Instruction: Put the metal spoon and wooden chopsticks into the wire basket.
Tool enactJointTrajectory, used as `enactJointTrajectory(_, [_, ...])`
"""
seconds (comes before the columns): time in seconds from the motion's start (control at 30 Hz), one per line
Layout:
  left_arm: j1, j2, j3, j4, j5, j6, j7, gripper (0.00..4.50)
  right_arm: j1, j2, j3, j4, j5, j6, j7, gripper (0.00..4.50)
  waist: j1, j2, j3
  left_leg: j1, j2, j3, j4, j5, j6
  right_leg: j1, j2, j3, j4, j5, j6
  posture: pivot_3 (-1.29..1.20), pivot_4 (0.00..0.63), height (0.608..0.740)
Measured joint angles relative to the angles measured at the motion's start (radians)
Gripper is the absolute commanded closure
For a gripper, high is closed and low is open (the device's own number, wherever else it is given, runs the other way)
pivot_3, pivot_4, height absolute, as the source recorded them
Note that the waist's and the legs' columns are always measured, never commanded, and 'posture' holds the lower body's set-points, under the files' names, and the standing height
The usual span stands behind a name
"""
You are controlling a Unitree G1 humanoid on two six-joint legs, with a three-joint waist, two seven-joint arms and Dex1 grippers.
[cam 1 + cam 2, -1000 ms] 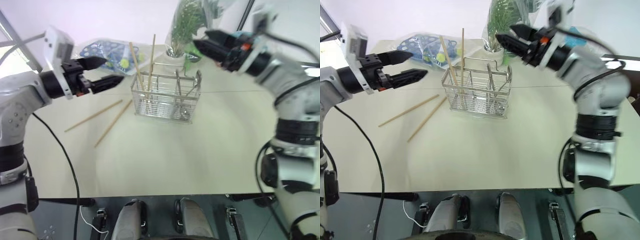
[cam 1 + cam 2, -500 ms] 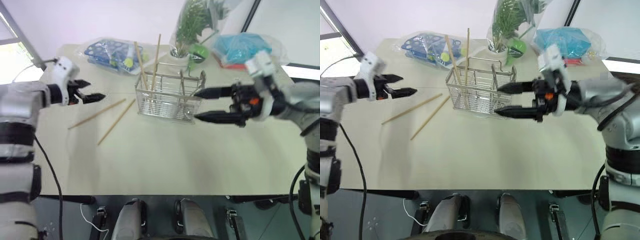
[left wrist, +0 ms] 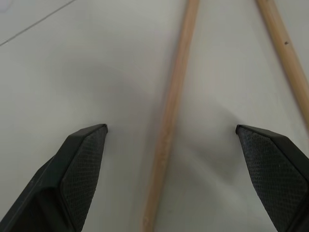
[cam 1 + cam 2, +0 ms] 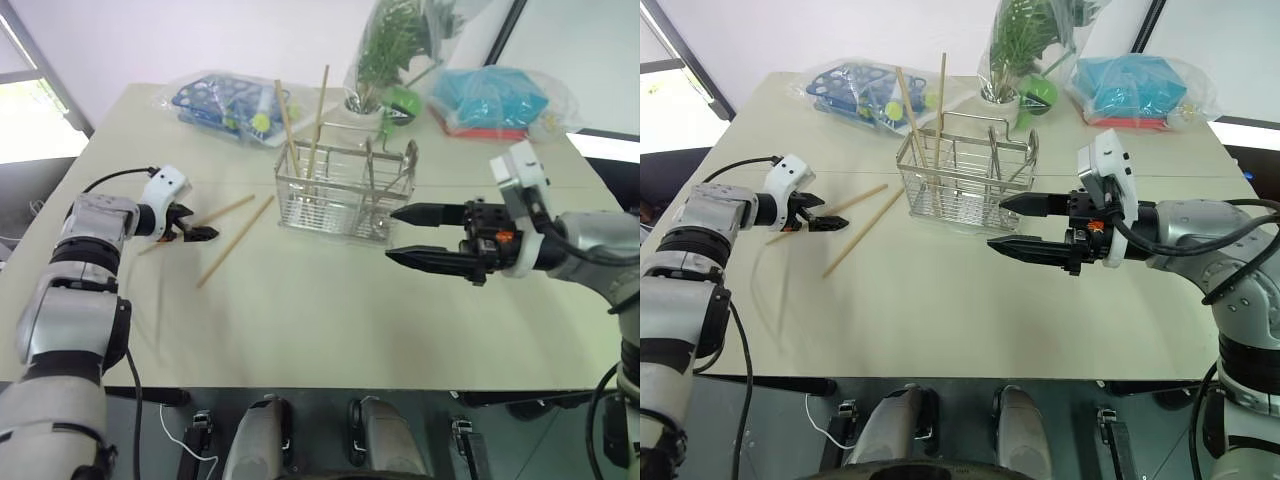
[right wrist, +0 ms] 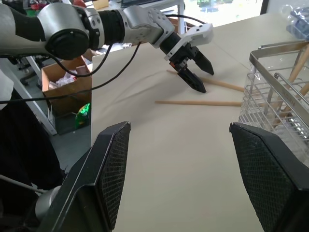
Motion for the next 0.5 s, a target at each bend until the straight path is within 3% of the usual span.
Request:
enactJointTrajectory(0.1, [-0.009, -0.002, 0.002, 0.017, 0.021, -0.015, 0.021, 0.00, 0.000, -0.009, -0.013, 0.000, 0.015, 0.005, -0.017, 1.15, 0.000, 0.000, -0.001, 0.000, 0.000, 0.000, 0.000, 0.000, 0.000, 0.000, 0.000, 0.000, 0.000, 0.000, 0.000, 0.00, 0.150, 0.720])
enactJointTrajectory(0.17, [-0.011, -0.003, 0.008, 0.025, 0.027, -0.019, 0.033, 0.52, 0.001, -0.016, -0.018, 0.003, 0.024, 0.005, -0.025, 1.10, -0.001, 0.000, -0.001, 0.000, 0.000, -0.001, 0.000, 0.000, 0.000, 0.000, 0.000, -0.001, 0.000, 0.000, 0.000, 0.00, 0.150, 0.720])
enactJointTrajectory(0.23, [-0.011, -0.005, 0.020, 0.034, 0.027, -0.018, 0.039, 1.28, 0.005, -0.030, -0.020, 0.008, 0.026, 0.005, -0.025, 1.10, -0.001, 0.000, -0.001, 0.000, 0.000, -0.001, 0.000, 0.000, 0.000, 0.000, 0.000, -0.001, 0.001, 0.000, 0.000, 0.00, 0.150, 0.720])
enactJointTrajectory(0.4, [-0.011, -0.012, 0.038, 0.037, 0.033, -0.018, 0.041, 3.71, 0.051, -0.079, -0.017, 0.013, 0.012, -0.011, 0.017, 1.10, -0.001, 0.000, -0.001, 0.000, 0.000, -0.001, 0.000, 0.000, 0.000, 0.000, 0.000, -0.001, 0.001, 0.000, 0.000, 0.00, 0.150, 0.720])
enactJointTrajectory(0.47, [-0.011, -0.013, 0.040, 0.037, 0.039, -0.019, 0.045, 4.43, 0.058, -0.086, -0.017, 0.015, 0.007, -0.024, 0.028, 1.10, -0.003, 0.000, -0.001, 0.000, 0.000, -0.001, 0.000, 0.000, 0.000, 0.000, 0.000, -0.001, 0.001, 0.000, 0.000, 0.00, 0.150, 0.720])
enactJointTrajectory(0.5, [-0.011, -0.013, 0.041, 0.037, 0.041, -0.019, 0.048, 4.43, 0.058, -0.086, -0.017, 0.019, 0.003, -0.027, 0.028, 1.10, -0.003, 0.000, -0.001, 0.000, 0.000, -0.001, 0.000, 0.000, 0.000, 0.000, 0.000, -0.001, 0.001, 0.000, 0.000, 0.00, 0.150, 0.720])
